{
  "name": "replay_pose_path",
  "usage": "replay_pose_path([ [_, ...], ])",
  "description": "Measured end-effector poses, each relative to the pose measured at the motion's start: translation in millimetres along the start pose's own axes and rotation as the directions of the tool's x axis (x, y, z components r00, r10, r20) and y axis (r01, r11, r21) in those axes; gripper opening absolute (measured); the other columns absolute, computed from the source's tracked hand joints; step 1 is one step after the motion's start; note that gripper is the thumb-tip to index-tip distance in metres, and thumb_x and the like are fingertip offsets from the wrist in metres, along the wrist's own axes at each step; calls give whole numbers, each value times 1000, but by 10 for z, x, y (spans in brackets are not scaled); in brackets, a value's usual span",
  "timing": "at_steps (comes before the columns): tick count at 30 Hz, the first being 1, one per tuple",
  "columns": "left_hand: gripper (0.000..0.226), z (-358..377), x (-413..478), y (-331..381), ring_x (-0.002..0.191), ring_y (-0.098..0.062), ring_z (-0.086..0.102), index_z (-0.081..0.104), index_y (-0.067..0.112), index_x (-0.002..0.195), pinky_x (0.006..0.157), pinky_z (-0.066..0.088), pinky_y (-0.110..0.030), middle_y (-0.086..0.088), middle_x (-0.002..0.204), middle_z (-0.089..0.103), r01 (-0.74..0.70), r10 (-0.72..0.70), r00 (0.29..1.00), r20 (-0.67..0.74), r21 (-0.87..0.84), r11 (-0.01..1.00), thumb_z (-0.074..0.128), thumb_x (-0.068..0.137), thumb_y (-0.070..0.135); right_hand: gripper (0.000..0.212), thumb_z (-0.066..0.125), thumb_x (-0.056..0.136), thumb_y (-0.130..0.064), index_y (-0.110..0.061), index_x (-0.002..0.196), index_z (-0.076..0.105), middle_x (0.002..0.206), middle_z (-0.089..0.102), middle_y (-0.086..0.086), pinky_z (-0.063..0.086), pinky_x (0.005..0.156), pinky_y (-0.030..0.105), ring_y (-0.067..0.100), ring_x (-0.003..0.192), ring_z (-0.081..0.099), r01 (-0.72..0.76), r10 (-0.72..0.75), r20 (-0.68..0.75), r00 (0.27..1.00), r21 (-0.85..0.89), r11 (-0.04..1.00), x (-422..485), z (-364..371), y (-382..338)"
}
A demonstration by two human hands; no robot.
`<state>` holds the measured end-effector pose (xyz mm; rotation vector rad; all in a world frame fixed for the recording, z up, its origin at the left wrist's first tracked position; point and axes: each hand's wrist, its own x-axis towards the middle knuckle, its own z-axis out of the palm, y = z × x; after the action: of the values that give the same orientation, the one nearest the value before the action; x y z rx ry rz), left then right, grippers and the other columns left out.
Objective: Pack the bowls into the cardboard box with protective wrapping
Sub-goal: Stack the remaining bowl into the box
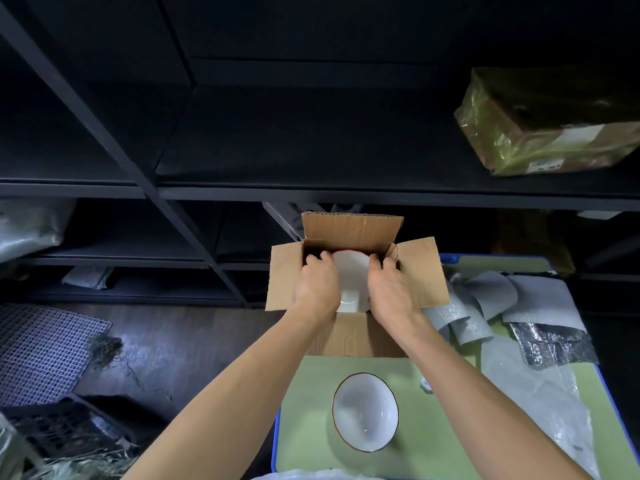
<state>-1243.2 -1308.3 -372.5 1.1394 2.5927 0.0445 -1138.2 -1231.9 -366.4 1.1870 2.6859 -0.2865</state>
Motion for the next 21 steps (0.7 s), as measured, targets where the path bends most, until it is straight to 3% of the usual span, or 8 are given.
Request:
replay_pose_path([
  [6,44,24,17,-59,106,-25,57,41,3,136,74,42,-26,-19,126,52,-47,47,999,1,-9,999,50,93,1,77,53,90,5,-1,156,14,145,36,21,43,101,36,33,125,50,-5,2,56,998,47,999,-55,-7,16],
  [14,43,-41,-15,-45,111,-25,54,43,2,135,74,44,-28,-17,127,54,-86,86,996,-27,22,996,50,93,0,71,47,91,10,-3,155,19,143,39,21,43,101,38,35,125,50,-27,26,12,1000,58,998,-51,-13,-27],
  [19,49,-90,-105,-50,117,-23,52,37,0,142,86,48,-26,-17,136,49,-124,127,990,-59,55,991,49,95,2,72,54,91,5,-2,155,20,142,40,20,43,100,36,34,125,50,-17,16,19,1000,53,998,-108,-43,-21],
  [21,48,-87,-151,-56,118,-21,51,39,1,141,88,48,-25,-16,137,48,-151,156,985,-69,67,986,50,95,3,65,56,90,1,-1,150,30,138,43,19,44,96,36,34,121,53,-10,10,4,1000,48,999,-148,-50,-13],
])
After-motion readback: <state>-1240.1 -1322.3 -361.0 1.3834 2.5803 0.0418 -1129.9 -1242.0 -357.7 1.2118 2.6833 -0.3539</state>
